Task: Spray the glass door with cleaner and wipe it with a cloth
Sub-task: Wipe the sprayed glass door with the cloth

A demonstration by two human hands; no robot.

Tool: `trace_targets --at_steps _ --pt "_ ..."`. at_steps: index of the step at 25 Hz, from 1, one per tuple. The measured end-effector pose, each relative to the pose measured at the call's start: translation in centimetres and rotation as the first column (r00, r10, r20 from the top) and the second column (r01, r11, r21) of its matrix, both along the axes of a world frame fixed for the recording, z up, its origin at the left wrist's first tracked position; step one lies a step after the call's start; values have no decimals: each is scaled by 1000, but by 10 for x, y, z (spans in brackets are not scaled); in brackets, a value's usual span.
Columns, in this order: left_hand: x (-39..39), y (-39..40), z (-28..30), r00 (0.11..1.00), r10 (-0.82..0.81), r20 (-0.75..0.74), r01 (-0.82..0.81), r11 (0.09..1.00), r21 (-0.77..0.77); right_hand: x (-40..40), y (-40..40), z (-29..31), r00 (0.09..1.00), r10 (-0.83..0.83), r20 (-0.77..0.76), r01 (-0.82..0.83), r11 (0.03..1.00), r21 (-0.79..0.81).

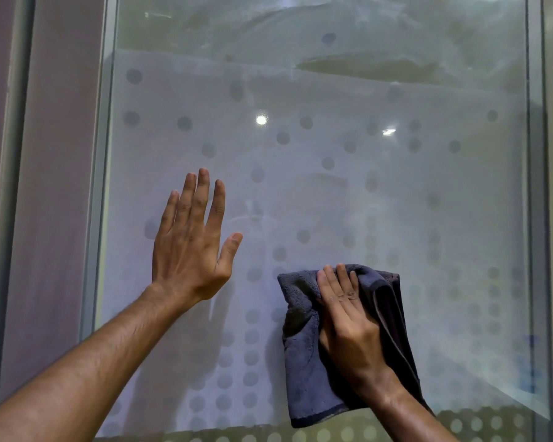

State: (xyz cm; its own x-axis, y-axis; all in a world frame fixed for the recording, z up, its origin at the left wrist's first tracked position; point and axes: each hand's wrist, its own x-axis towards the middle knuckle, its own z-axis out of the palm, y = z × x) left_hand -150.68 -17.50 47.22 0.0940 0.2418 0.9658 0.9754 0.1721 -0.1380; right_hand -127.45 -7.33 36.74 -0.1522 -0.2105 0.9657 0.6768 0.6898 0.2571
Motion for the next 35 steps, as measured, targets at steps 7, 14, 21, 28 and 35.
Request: trace_targets --at_steps 7,14,21,28,35 --pt "0 1 0 1000 12 0 -12 1000 0 -22 -15 24 994 96 -59 -102 988 -113" --pt "-1 1 0 1000 -8 -3 8 1000 5 -23 -18 11 1000 -17 16 19 992 -126" --pt "-2 1 0 1000 3 -4 -3 1000 5 -31 -17 15 999 47 -6 -47 998 -37" --pt "0 1 0 1000 -1 0 1 1000 -8 -51 -22 30 989 140 -43 -143 987 -75" --pt "-1 0 0 1000 3 2 -3 1000 -9 0 -1 50 997 38 -70 -38 999 -6"
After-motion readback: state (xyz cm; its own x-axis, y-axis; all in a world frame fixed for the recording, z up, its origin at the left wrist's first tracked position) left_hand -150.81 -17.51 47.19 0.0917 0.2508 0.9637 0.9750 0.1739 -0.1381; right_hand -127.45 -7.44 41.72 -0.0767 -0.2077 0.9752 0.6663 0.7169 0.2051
